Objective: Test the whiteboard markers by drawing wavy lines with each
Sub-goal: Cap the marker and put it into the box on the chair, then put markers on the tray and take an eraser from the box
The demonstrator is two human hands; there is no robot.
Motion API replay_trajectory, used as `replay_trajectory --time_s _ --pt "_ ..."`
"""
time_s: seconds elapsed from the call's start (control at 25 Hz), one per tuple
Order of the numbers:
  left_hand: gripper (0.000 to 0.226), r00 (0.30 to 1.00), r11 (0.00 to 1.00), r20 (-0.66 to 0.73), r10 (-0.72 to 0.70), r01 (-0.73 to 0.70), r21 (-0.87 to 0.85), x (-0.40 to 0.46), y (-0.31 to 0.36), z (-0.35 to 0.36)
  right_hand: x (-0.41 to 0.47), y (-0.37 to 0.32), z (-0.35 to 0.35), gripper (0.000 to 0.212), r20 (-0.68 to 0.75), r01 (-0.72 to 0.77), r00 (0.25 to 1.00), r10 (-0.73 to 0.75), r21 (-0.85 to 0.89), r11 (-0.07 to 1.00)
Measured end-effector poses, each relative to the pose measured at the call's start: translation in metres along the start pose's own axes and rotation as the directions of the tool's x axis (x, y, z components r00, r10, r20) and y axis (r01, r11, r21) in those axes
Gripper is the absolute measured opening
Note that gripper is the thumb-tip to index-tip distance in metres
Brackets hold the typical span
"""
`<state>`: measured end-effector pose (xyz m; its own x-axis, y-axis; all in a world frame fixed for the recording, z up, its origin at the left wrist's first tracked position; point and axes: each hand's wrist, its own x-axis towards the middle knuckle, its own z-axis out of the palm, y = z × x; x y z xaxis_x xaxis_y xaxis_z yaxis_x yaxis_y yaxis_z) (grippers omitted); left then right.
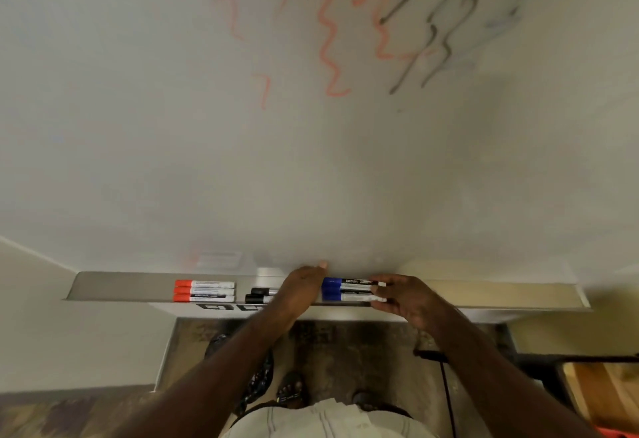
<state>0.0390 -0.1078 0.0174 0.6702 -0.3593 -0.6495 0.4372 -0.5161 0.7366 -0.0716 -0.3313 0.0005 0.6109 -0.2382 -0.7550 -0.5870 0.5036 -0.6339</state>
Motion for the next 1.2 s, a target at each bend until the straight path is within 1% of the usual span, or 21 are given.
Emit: replay_trajectory --time_s 0.08,0.2,0.24,0.28,0.32,0.36,0.4,0.44,0.48,0.56,0.64,0.68,0.8,1.04,1.12,1.2 --pt "0.042 1.000 1.000 0.016 -0.017 0.018 -0.017 0.001 -0.001 0.005 0.011 0.000 -0.001 0.032 -0.007 -0.004 1.000 0.003 -0.063 0.998" --pt "0.038 0.999 0.999 0.012 -0.033 0.033 -0.002 -0.002 0.003 0.016 0.028 0.006 -0.002 0.034 -0.071 0.001 0.997 -0.011 -0.145 0.989" --pt "0.036 0.999 0.999 -0.003 -0.038 0.038 0.006 -0.004 0.004 0.020 0.031 0.008 -0.001 0.035 -0.085 0.021 0.996 -0.040 -0.213 0.977" --pt "0.034 0.999 0.999 -0.020 -0.040 0.040 0.012 -0.004 0.006 0.022 0.034 0.011 0.000 0.036 -0.098 0.048 0.992 -0.085 -0.335 0.941" --pt "0.031 0.999 0.999 -0.027 -0.047 0.048 0.013 -0.003 0.007 0.024 0.036 0.013 0.001 0.035 -0.103 0.074 0.985 -0.141 -0.486 0.871" --pt "0.029 0.998 0.999 -0.034 -0.053 0.053 0.010 -0.002 0.008 0.024 0.036 0.016 0.002 0.034 -0.095 0.098 0.975 -0.203 -0.633 0.768" --pt "0.029 0.997 0.998 -0.038 -0.063 0.063 0.004 0.000 0.007 0.025 0.036 0.016 0.002 0.033 -0.080 0.112 0.962 -0.261 -0.758 0.643" --pt "0.029 0.996 0.997 -0.045 -0.072 0.072 0.002 0.001 0.007 0.025 0.034 0.016 0.002 0.033 -0.059 0.116 0.949 -0.310 -0.849 0.516" --pt "0.029 0.996 0.997 -0.047 -0.081 0.080 -0.003 0.001 0.007 0.026 0.032 0.014 0.002 0.034 -0.046 0.107 0.938 -0.343 -0.904 0.414" --pt "0.028 0.995 0.996 -0.052 -0.087 0.087 -0.002 0.000 0.009 0.027 0.028 0.009 -0.001 0.035 -0.033 0.087 0.930 -0.367 -0.948 0.305" --pt "0.029 0.994 0.996 -0.059 -0.094 0.094 -0.001 0.000 0.009 0.027 0.027 0.006 -0.004 0.030 -0.019 0.087 0.923 -0.385 -0.963 0.255" --pt "0.029 0.993 0.995 -0.058 -0.099 0.099 0.001 0.000 0.009 0.027 0.028 0.007 -0.006 0.028 -0.017 0.088 0.921 -0.389 -0.964 0.252" --pt "0.031 0.993 0.995 -0.065 -0.102 0.103 0.005 0.002 0.007 0.027 0.029 0.010 -0.007 0.026 -0.060 0.065 0.933 -0.355 -0.941 0.331" --pt "0.029 0.995 0.996 -0.045 -0.085 0.086 0.034 0.000 0.005 0.028 0.026 0.021 0.000 0.034 -0.103 0.069 0.922 -0.372 -0.905 0.420" --pt "0.028 0.995 0.995 -0.047 -0.090 0.091 0.032 0.001 0.004 0.027 0.025 0.022 0.000 0.035 -0.157 0.054 0.914 -0.375 -0.868 0.494" --pt "0.026 0.997 0.997 -0.037 -0.073 0.074 0.033 0.001 0.004 0.027 0.021 0.019 0.002 0.029 -0.218 0.041 0.898 -0.381 -0.823 0.567"
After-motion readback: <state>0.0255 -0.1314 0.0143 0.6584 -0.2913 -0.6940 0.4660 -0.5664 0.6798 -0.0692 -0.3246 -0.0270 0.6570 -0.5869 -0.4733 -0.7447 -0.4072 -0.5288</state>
